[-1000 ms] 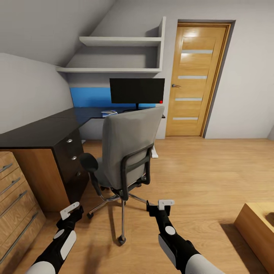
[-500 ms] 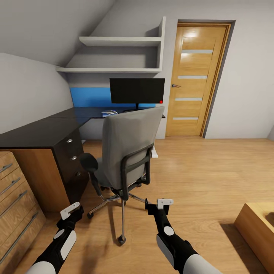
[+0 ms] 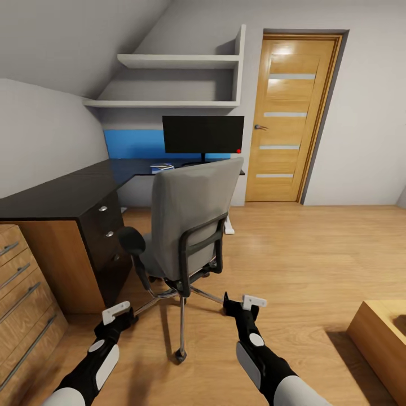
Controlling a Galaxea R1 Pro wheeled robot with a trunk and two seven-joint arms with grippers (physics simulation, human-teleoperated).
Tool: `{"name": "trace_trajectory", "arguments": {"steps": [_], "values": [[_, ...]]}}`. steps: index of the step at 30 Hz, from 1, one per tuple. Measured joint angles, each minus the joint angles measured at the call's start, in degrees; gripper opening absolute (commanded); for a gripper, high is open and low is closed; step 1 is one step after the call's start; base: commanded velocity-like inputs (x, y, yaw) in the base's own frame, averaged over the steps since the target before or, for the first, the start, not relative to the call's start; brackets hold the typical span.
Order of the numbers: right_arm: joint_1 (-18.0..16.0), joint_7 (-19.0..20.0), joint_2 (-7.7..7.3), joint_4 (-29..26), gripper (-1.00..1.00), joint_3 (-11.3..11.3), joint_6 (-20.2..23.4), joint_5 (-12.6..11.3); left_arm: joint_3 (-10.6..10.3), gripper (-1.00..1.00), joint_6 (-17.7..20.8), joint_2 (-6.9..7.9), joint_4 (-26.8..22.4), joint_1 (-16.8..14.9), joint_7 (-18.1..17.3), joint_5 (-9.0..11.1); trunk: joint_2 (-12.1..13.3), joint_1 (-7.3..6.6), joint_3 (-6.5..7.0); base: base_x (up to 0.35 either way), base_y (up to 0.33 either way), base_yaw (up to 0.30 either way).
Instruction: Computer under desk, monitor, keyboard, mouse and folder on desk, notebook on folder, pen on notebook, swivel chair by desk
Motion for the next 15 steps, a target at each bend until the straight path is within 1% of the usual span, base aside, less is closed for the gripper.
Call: {"name": "trace_trajectory", "arguments": {"steps": [4, 6, 7, 8, 9, 11, 15], "values": [[-0.06, -0.04, -0.07, -0.03, 1.00, -0.21, 1.46, -0.07, -1.18, 1.00, 0.76, 0.02, 0.02, -0.02, -1.70, -0.11, 0.00, 0.00, 0.00, 0.000, 0.000, 0.000], [-0.15, -0.08, -0.28, -0.06, 1.00, -0.28, 3.46, -0.03, -2.18, 1.00, 1.22, 0.14, 0.02, -0.01, -4.28, -0.11, 0.00, 0.00, 0.00, 0.000, 0.000, 0.000], [-0.21, -0.09, -0.45, -0.07, 1.00, -0.31, 5.11, 0.00, -2.61, 1.00, 1.39, 0.23, 0.03, -0.01, -6.57, -0.08, 0.00, 0.00, 0.00, 0.000, 0.000, 0.000], [-0.24, -0.10, -0.54, -0.11, 1.00, -0.32, 6.02, 0.01, -2.77, 1.00, 1.45, 0.28, 0.03, 0.00, -7.86, -0.07, 0.00, 0.00, 0.00, 0.000, 0.000, 0.000], [-0.30, -0.12, -0.69, -0.31, 1.00, -0.32, 7.57, 0.05, -3.09, 1.00, 1.52, 0.40, 0.01, 0.01, -10.02, -0.12, 0.00, 0.00, 0.00, 0.000, 0.000, 0.000], [-0.34, -0.20, -0.82, -0.90, 1.00, -0.28, 9.27, 0.19, -3.44, 1.00, 1.57, 0.68, 0.00, -0.01, -12.66, -0.18, 0.00, 0.00, 0.00, 0.000, 0.000, 0.000], [-0.35, -0.04, -0.92, -1.71, 1.00, -0.21, 10.43, 0.31, -3.74, 1.00, 1.61, 0.86, -0.01, -0.04, -14.98, -0.44, 0.00, 0.00, 0.00, 0.000, 0.000, 0.000]]}}
